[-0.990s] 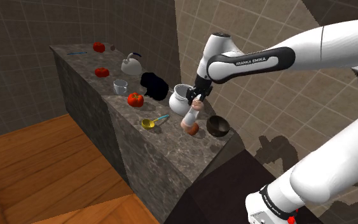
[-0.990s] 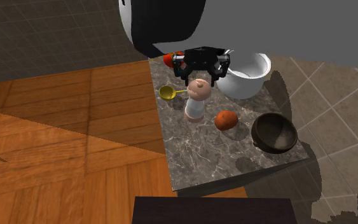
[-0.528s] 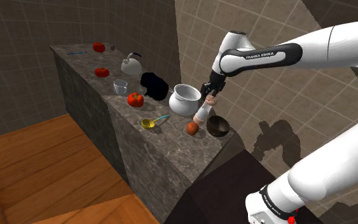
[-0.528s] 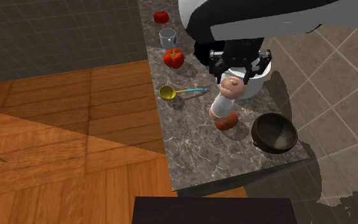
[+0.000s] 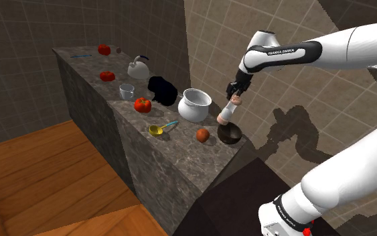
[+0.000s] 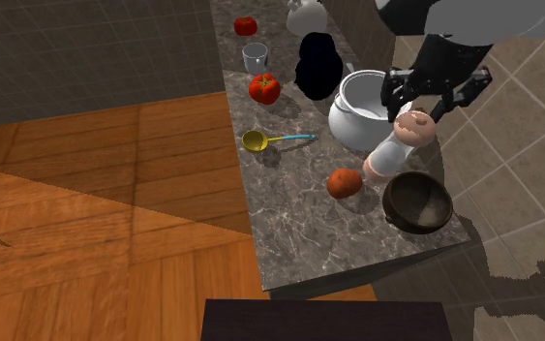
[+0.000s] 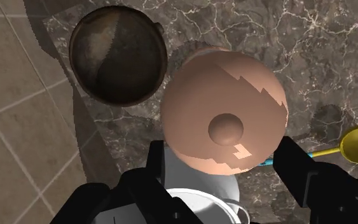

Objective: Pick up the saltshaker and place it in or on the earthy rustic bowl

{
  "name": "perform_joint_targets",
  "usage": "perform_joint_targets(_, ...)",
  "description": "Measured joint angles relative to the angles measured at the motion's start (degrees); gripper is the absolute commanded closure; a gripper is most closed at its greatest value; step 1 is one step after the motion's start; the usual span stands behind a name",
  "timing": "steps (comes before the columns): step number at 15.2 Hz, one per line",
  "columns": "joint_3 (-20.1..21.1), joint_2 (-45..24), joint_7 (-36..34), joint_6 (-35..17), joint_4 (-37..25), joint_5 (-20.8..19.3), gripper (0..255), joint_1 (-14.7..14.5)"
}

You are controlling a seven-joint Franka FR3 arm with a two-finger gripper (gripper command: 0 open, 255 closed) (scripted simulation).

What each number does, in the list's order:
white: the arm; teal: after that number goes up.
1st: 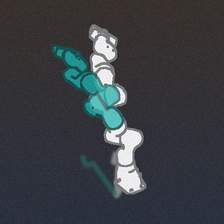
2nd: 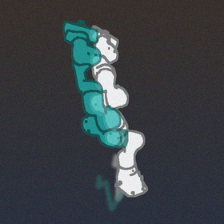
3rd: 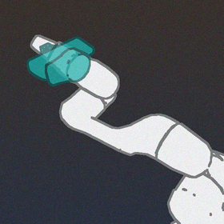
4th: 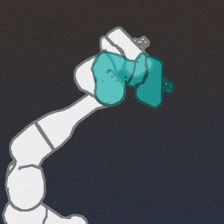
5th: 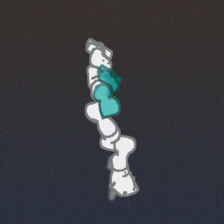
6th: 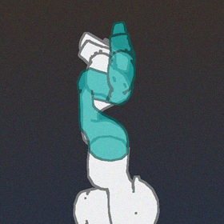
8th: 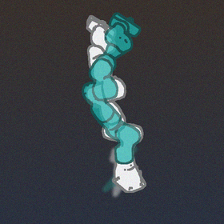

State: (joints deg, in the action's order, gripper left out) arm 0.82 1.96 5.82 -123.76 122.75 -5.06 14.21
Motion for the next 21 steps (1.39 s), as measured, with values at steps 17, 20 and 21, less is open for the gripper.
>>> perform_joint_targets(17, -7.3, -8.3, 15.9, 0.3, -9.6, 1.9, 255, 7.5)
perform_joint_targets(20, -7.3, -9.2, 15.9, -1.8, -8.4, 2.0, 255, 7.6)
perform_joint_targets(21, -7.3, -9.4, 16.0, -2.4, -8.0, 2.0, 255, 7.6)
